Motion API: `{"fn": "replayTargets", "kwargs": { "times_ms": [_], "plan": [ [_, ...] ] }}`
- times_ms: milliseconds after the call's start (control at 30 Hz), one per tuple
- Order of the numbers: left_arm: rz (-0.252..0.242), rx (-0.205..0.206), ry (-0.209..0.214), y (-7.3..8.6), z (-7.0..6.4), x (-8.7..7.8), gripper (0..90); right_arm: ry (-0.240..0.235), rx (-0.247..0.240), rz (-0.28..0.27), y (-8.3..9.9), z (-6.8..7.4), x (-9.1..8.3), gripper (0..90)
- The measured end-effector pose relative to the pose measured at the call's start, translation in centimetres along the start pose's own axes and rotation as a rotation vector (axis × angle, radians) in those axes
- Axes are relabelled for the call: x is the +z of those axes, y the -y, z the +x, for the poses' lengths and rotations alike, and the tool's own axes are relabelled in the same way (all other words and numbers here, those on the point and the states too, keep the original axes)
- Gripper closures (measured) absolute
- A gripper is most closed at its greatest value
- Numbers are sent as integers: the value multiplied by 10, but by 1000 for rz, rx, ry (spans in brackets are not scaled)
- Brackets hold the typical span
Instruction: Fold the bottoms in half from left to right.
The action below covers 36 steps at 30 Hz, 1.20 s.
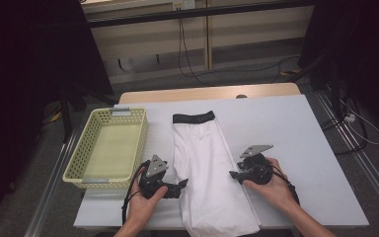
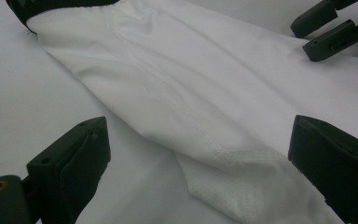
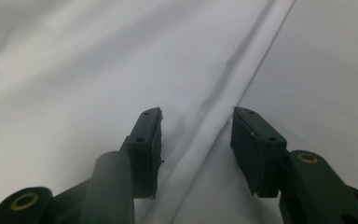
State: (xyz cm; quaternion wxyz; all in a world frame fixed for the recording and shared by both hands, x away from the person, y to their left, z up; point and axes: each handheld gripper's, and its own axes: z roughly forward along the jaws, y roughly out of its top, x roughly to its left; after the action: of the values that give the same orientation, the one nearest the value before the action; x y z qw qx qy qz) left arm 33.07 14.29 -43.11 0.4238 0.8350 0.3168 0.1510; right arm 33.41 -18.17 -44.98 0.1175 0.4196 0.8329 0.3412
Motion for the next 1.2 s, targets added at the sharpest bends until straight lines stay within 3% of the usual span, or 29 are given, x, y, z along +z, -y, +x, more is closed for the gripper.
{"fn": "replayTargets", "kwargs": {
  "times_ms": [67,133,167,200,267,400,500,567,633,867,1200],
  "plan": [
    [3,0,2,0,0,1,56,13,6,0,0,1,0,592],
    [3,0,1,0,0,1,56,12,15,-6,0,0,0,736],
    [2,0,3,0,0,1,56,-12,25,-9,1,0,0,833],
    [0,0,6,0,0,1,56,-30,30,-13,1,2,0,859],
    [0,-1,5,0,0,1,56,-18,18,-8,0,4,0,881],
    [4,4,6,0,0,1,56,-39,60,-7,0,1,0,895],
    [19,5,10,1,0,2,56,-46,65,3,-1,1,-3,897],
    [23,-10,25,1,-2,3,56,-62,100,-5,0,-3,-7,898],
    [26,2,29,1,-4,4,56,-65,117,-3,2,-6,-10,898],
    [35,13,14,1,-4,7,57,-70,125,28,11,-1,-18,899],
    [34,19,28,0,-3,8,56,-92,136,45,25,7,-31,898]
  ]
}}
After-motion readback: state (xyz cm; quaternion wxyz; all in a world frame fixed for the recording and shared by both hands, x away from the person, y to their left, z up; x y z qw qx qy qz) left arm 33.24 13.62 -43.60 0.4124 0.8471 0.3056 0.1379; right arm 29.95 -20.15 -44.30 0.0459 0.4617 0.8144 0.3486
